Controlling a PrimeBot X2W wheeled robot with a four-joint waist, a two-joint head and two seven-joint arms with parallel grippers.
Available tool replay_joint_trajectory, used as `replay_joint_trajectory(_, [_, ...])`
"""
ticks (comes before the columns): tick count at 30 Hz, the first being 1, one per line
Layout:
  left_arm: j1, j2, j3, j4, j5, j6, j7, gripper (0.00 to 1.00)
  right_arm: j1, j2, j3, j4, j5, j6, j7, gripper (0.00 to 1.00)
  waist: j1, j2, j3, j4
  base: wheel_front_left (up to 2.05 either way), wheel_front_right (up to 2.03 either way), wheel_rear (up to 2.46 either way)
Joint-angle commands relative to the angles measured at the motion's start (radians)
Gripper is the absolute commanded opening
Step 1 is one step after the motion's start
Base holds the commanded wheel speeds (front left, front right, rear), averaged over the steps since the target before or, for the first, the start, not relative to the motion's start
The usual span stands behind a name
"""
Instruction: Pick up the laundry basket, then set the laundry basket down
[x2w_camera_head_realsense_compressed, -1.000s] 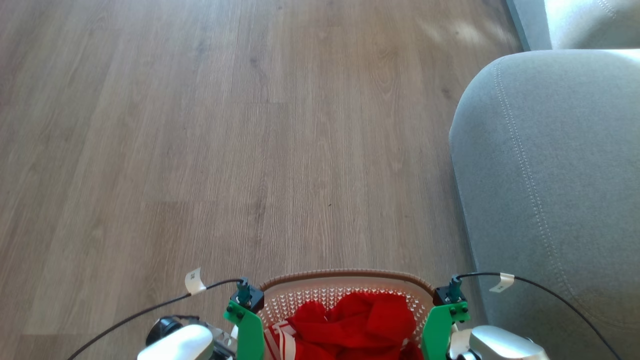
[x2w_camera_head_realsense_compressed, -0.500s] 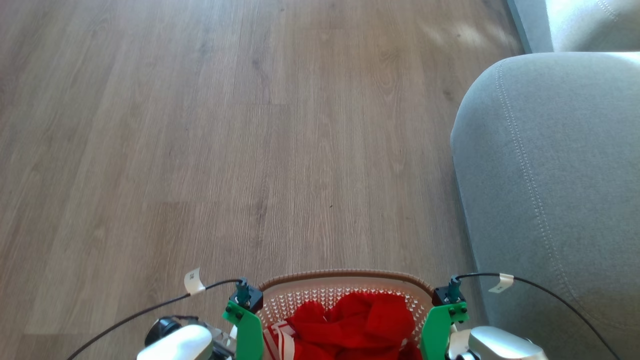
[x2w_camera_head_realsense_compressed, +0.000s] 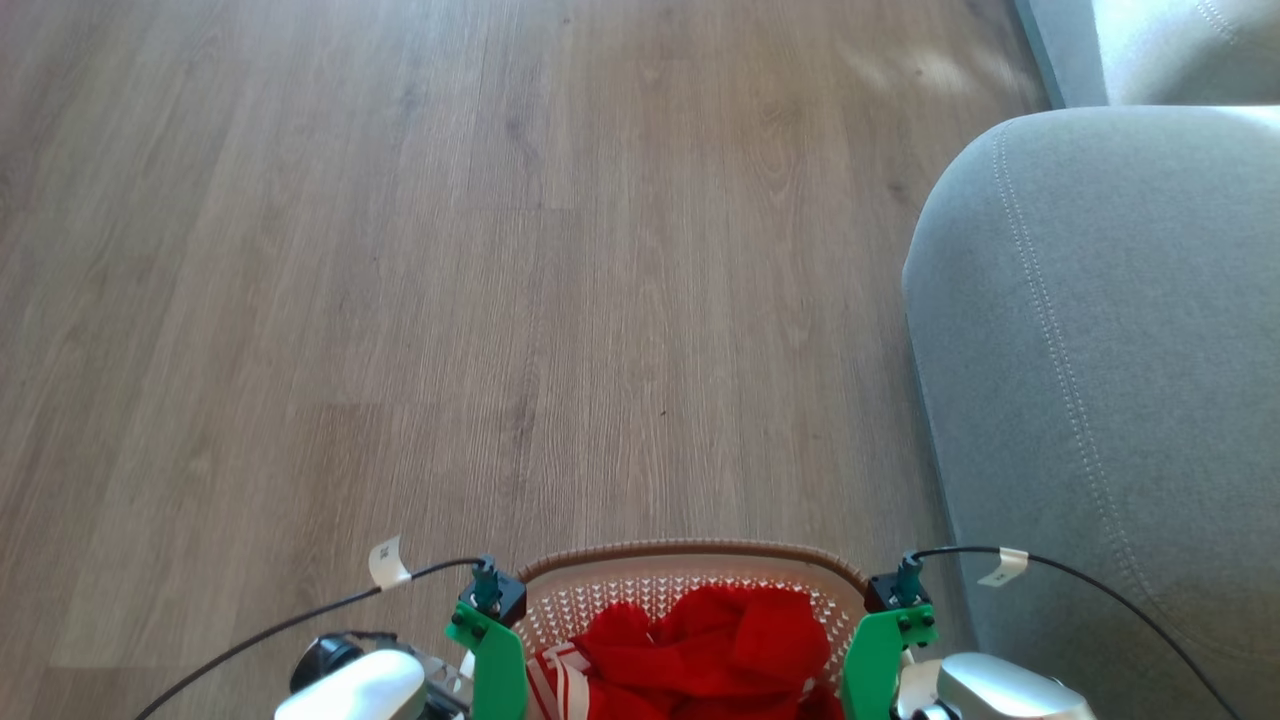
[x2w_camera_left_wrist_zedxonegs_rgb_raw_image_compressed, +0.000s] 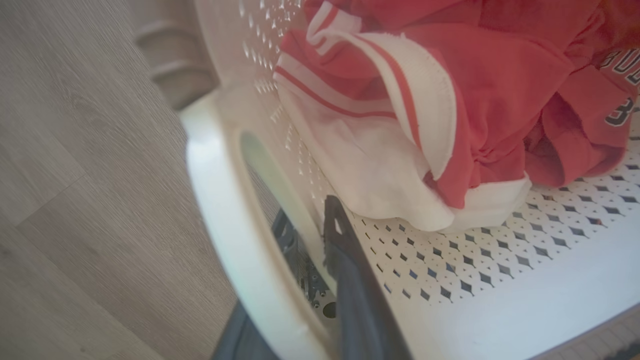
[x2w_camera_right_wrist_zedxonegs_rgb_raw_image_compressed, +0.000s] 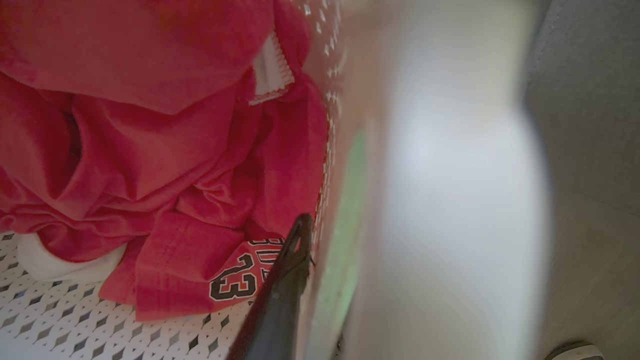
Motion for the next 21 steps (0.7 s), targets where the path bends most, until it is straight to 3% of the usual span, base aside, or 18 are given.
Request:
replay_joint_trajectory(1, [-0.042, -0.019, 0.001, -0.040, 0.019, -0.018, -0.013, 0.00, -0.040, 0.026, 0.021, -0.027, -0.008, 0.007, -0.013, 0.00, 0.0000, 0.0000, 0.001, 0.000, 0.00, 0.00, 0.00])
replay_joint_trajectory(12, [-0.062, -0.033, 0.001, -0.023, 0.030, -0.018, -0.029, 0.00, -0.058, 0.019, 0.024, -0.032, -0.011, 0.007, -0.032, 0.00, 0.0000, 0.0000, 0.055, 0.002, 0.00, 0.00, 0.00])
replay_joint_trajectory(21, [-0.118, -0.080, 0.001, 0.015, 0.062, -0.018, -0.069, 0.00, -0.109, -0.023, 0.012, -0.051, -0.015, 0.007, -0.106, 0.00, 0.0000, 0.0000, 0.187, 0.018, 0.00, 0.00, 0.00])
